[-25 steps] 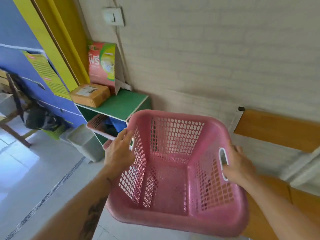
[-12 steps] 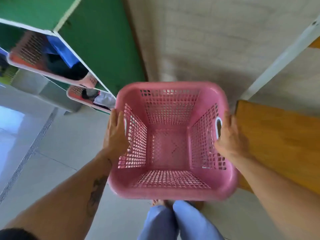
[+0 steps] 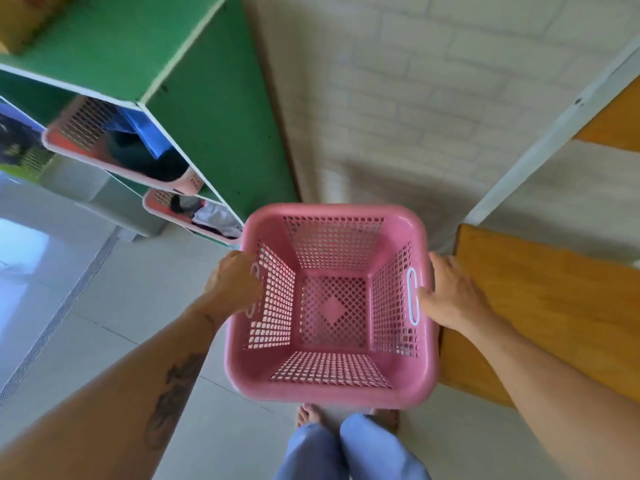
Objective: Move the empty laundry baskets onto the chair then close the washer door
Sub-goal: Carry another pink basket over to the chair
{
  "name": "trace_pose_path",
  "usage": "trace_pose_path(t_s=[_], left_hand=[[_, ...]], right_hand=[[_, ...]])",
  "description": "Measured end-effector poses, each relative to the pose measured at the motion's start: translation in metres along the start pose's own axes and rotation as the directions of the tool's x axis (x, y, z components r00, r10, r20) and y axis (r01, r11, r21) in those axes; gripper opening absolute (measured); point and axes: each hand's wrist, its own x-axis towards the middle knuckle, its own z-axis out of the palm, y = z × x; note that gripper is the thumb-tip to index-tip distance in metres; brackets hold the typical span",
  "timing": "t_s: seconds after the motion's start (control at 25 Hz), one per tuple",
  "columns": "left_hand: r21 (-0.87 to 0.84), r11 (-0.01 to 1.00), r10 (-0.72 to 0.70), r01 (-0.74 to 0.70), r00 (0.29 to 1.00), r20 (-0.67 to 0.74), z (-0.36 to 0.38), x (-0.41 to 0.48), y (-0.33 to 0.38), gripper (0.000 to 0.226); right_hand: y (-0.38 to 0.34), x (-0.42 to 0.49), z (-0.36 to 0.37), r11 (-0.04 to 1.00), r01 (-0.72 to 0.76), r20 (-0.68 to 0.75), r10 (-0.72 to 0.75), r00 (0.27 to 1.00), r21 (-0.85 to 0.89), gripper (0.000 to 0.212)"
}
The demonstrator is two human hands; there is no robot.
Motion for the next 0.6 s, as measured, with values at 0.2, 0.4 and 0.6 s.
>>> trace_pose_path(t_s=[0.2,0.4,0.6], left_hand=[[-0.156,0.978,0.128,-0.137,0.989,-0.072,-0.092,-0.099,0.055,0.029],[-0.293,0.910,0.284,-0.292,0.956,-0.071,-0.150,-0.180,0.096,0.037],[-0.233,0.820,0.536,-0.523,0.844,-0.007,-0.166,-0.225,0.126,0.037]], right_hand=[[-0.034,-0.083,-0.102,0.995,0.044,-0.013,-0.043,0.999,0.093,0.067],[-0.031,-0.179,-0.171,0.988,0.056,-0.118,-0.039,0.992,0.143,0.068],[-0.002,-0.294,-0.185,0.966,-0.082,-0.284,0.152,0.947,0.243,0.066]])
